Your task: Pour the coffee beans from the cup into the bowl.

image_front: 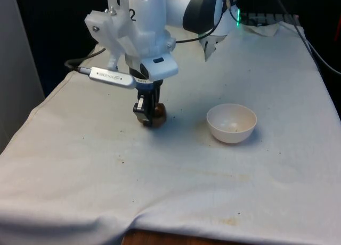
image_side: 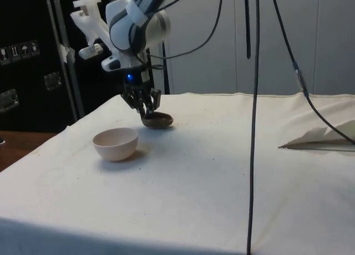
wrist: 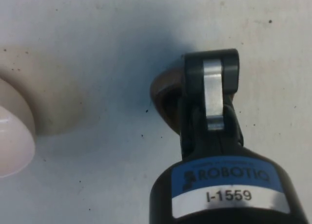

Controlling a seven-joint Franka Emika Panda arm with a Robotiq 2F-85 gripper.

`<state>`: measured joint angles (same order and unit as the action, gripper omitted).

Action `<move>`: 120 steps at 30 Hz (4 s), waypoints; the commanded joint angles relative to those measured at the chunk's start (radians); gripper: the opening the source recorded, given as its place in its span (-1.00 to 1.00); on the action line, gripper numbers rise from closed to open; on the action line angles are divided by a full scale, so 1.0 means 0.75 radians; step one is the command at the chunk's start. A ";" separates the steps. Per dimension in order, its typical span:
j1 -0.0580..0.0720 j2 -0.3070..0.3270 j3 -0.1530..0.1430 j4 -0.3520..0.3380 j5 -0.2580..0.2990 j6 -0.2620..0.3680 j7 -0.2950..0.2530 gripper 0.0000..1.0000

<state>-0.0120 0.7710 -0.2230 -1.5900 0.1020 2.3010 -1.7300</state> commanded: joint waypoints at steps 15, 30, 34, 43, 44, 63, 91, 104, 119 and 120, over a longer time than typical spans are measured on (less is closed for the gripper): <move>0.003 -0.097 -0.011 -0.009 0.000 -0.113 0.115 -0.93; 0.000 -0.132 -0.009 0.004 0.004 -0.179 0.251 -0.93; 0.000 -0.135 -0.009 0.004 0.005 -0.184 0.287 -0.93; 0.000 -0.147 -0.009 0.005 0.007 -0.195 0.368 -0.93; 0.001 -0.147 -0.009 0.005 0.007 -0.196 0.377 -0.93; 0.005 -0.209 -0.009 0.011 0.012 -0.232 0.528 -0.93; 0.009 -0.273 0.001 0.031 0.011 -0.272 0.759 -0.93; 0.019 -0.276 0.000 0.056 0.011 -0.295 0.895 -0.93; 0.031 -0.264 0.001 0.069 0.008 -0.292 1.035 -0.93; 0.031 -0.264 0.001 0.071 0.008 -0.292 1.044 -0.93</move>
<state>0.0080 0.5670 -0.2190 -1.5450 0.1100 2.0840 -0.9590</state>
